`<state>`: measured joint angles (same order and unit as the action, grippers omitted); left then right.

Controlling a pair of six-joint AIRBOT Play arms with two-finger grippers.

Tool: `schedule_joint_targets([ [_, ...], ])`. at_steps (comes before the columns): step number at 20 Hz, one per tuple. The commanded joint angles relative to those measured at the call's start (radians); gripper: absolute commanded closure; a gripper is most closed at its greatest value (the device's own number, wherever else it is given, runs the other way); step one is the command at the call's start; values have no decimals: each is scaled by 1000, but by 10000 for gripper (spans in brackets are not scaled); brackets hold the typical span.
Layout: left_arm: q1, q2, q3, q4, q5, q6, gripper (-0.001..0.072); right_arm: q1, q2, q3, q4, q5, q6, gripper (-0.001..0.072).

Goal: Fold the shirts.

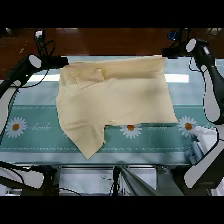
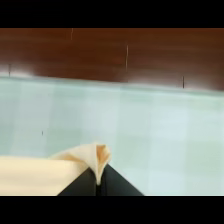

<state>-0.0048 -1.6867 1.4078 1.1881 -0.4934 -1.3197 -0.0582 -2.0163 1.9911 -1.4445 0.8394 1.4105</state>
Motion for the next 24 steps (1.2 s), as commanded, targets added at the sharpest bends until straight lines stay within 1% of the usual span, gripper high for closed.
schedule_joint_targets([
  [1, -5, 45, 4, 56, -219, -17, 678, -10, 42, 1, -6, 195, -2, 690],
  [3, -2, 76, 4, 163, -371, -143, 678, -11, 78, 1, -2, 255, 2, 689],
  [4, -2, 79, 4, 200, -441, -172, 678, -11, 83, 1, -3, 303, 3, 689],
  [6, -2, 73, 1, 211, -521, -171, 677, -11, 69, 1, -2, 416, 3, 689],
  [9, -3, 44, 1, 208, -534, -187, 676, -11, 16, 1, -1, 490, 2, 689],
  [13, -4, -7, 1, 153, -503, -185, 674, -10, -41, 1, 27, 444, -32, 688],
  [16, -17, -19, 2, 127, -458, -185, 667, -10, -44, 1, 89, 396, -26, 680],
  [17, -21, -20, 2, 120, -457, -185, 606, -10, -44, 1, 112, 387, -24, 593],
  [18, -24, -19, 2, 119, -461, -185, 430, -10, -43, 1, 123, 386, -24, 480],
  [19, -25, -17, 9, 116, -478, -186, 235, -10, -37, 1, 132, 394, -23, 402],
  [20, -22, -16, 39, 135, -533, -185, 152, -10, -24, 2, 134, 415, -23, 392],
  [22, -11, -14, 145, 273, -689, -185, 152, -14, 35, 2, 85, 488, -27, 301],
  [23, 1, -10, 209, 388, -785, -187, 152, -16, 79, 2, -19, 525, -37, 284],
  [24, 17, 2, 257, 491, -861, -206, 152, -16, 123, 2, -169, 552, -36, 284],
])
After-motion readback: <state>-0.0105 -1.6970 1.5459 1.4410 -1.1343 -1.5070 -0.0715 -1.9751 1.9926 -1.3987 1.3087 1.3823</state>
